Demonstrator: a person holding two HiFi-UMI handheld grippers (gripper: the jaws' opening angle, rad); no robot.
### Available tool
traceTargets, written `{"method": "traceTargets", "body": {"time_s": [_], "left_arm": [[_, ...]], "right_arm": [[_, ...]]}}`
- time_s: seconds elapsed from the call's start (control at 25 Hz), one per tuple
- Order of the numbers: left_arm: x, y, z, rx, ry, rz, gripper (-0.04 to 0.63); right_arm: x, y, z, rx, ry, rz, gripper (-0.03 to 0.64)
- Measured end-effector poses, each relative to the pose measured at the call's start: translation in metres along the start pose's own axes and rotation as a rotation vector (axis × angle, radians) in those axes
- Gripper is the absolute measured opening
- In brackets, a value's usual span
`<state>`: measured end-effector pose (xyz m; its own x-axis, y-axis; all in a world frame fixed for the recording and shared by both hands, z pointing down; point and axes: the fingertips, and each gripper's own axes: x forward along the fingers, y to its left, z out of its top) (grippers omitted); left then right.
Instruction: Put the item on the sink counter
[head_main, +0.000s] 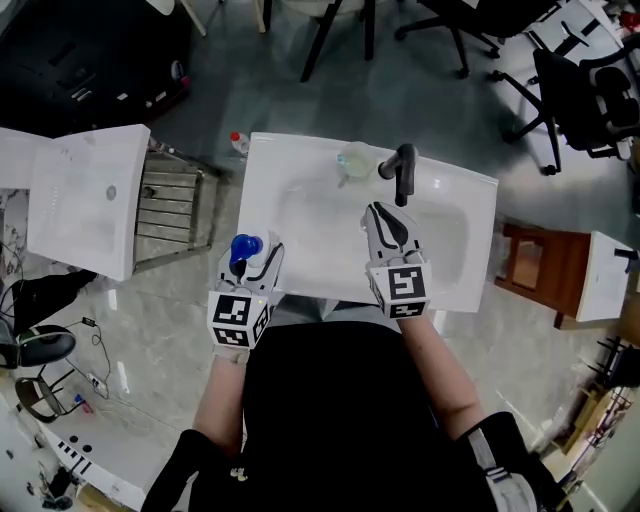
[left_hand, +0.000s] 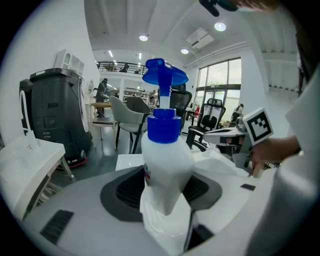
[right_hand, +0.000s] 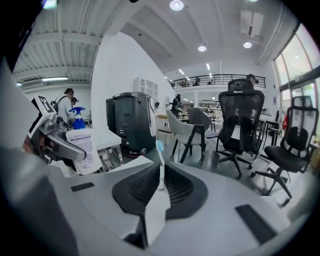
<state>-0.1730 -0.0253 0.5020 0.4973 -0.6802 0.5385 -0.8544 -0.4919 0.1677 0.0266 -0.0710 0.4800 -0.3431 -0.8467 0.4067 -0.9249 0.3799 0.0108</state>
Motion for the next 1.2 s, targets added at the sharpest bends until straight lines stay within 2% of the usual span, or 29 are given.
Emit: {"method": "traceTargets", "body": {"time_s": [0.36,0.68,0.88,1.2], "left_arm": [[0.012,-0.01,0.005,-0.001,-0.006,0.011,0.221],[0.047,0.001,0.015,0.014,-0.004,0.014,0.221],[0.08,0.001,0.024,0.055,0.003,-0.003,0.221],[0.132,0.019,0.024,0.072,0.024,-0.039,0.221]], "right_arm": [[-0.059,-0.019,0.001,0.076,-0.022,-0.004,0.044],[-0.083,-0.012,0.004,0.072,-0.044,0.076,0.044],[-0.091,-0.032,0.005,0.072,-0.038,0.021,0.044],[-0.091,-0.051,-0.004,0.105,0.004,-0.082,0.044]]}}
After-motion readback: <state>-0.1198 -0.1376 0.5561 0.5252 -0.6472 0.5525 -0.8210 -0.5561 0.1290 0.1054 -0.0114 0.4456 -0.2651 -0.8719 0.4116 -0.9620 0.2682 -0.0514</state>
